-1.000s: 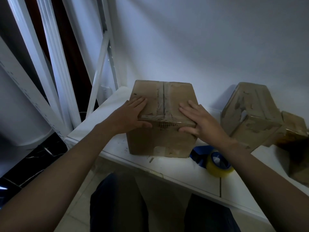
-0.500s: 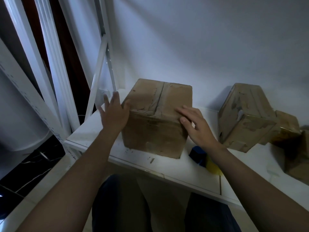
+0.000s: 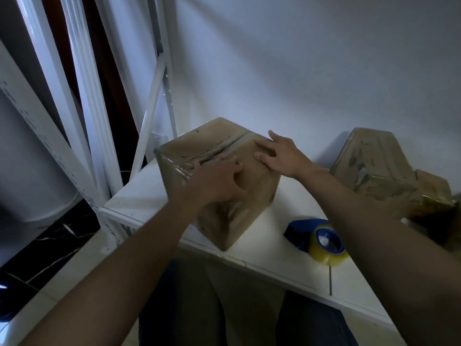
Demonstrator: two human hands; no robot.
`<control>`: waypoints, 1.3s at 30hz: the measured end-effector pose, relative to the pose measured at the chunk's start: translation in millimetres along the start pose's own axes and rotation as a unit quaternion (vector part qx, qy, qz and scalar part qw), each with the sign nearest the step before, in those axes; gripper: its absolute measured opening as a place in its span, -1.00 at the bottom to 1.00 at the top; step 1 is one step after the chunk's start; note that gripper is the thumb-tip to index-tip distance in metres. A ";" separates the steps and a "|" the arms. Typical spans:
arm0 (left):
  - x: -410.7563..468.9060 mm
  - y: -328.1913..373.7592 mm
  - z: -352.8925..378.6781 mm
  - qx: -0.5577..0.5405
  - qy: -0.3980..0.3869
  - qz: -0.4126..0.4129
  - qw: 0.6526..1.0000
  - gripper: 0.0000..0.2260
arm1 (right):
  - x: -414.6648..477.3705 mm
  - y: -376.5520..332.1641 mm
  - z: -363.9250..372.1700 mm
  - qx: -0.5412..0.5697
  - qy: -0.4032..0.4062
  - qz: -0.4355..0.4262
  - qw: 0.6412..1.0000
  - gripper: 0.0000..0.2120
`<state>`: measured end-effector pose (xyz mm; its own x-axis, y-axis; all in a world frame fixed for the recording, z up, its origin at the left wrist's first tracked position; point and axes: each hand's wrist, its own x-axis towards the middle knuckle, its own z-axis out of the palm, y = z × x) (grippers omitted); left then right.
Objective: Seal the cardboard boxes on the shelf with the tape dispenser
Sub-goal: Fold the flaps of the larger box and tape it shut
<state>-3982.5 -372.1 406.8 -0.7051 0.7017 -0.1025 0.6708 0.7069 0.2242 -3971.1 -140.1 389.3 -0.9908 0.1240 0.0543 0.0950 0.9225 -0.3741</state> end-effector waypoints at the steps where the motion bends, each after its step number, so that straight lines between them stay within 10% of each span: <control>1: -5.8 -10.2 -6.8 -0.012 -0.020 0.000 1.000 -0.28 | 0.3 -4.2 -2.0 0.021 -0.021 0.007 1.000 -0.46; 11: -5.8 -112.4 -25.9 0.031 0.096 -0.170 0.980 -0.68 | -60.2 -74.5 5.2 -0.128 0.038 -0.121 0.984 -0.55; 17: -0.9 -43.8 -6.1 -0.070 0.075 0.015 0.995 -0.65 | -44.1 -58.3 -17.0 -0.044 0.051 -0.072 0.995 -0.68; 22: -7.2 6.5 5.5 -0.034 0.024 -0.061 0.997 -0.41 | -4.9 -40.3 -14.4 -0.047 -0.035 0.031 0.998 -0.45; 28: -31.9 -65.5 -13.1 -0.140 0.003 0.032 0.990 -0.37 | -0.3 -34.4 -15.3 -0.051 -0.037 0.055 0.997 -0.33; 39: -26.7 -100.6 3.3 -0.231 0.124 0.062 0.963 -0.37 | -80.0 -41.8 7.6 0.031 0.017 0.081 0.996 -0.42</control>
<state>-4030.4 -461.6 383.7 -0.6979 0.6946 0.1747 0.6201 0.4638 0.6328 -3896.5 -191.4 393.5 -0.9591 0.2825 0.0203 0.2456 0.8654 -0.4368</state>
